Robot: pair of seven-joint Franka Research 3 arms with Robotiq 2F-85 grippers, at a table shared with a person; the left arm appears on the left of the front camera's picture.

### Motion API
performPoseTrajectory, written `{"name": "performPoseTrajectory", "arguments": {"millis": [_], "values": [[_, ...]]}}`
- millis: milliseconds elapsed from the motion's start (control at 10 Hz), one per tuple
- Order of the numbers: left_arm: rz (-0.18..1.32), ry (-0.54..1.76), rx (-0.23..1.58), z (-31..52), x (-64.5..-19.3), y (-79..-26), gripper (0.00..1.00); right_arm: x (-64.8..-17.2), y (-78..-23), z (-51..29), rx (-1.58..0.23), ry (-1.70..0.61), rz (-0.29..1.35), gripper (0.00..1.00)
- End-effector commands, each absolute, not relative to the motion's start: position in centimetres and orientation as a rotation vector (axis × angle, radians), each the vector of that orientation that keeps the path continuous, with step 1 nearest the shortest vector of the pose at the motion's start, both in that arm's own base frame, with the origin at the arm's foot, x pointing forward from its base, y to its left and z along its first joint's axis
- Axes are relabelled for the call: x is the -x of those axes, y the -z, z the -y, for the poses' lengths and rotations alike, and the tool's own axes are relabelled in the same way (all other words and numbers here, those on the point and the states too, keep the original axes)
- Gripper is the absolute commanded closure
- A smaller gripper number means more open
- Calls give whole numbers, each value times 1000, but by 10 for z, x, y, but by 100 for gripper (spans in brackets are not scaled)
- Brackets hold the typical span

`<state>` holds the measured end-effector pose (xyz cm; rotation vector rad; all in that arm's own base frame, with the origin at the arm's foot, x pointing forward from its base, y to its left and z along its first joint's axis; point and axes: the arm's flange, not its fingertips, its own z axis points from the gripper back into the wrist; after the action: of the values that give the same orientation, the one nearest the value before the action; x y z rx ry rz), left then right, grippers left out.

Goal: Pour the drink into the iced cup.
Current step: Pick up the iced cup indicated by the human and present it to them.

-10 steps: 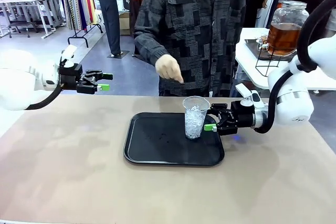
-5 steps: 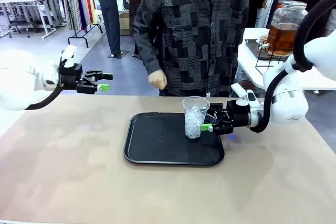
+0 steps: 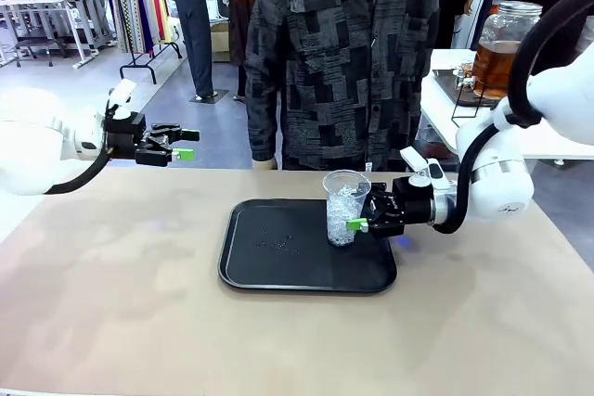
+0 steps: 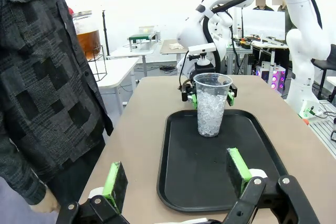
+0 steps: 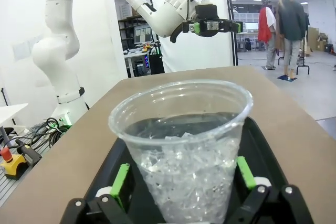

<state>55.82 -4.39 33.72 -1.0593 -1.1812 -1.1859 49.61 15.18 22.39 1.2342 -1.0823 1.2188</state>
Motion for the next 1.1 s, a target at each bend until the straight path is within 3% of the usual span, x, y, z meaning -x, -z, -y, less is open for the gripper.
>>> {"name": "performPoseTrajectory", "arguments": {"millis": [0,400,600,1000], "values": [[1183,1186,1058,44,-558,-338,0,-507,-226,-163,-1235,-1163,1076,0],[1183,1186,1058,44,-558,-338,0,-510,-227,-166,-1245,-1155,1058,0],[1183,1186,1058,44,-558,-338,0,-511,-226,-166,-1266,-1160,1044,36],[1183,1186,1058,44,-558,-338,0,-509,-229,-161,-1293,-1141,1037,36]]}}
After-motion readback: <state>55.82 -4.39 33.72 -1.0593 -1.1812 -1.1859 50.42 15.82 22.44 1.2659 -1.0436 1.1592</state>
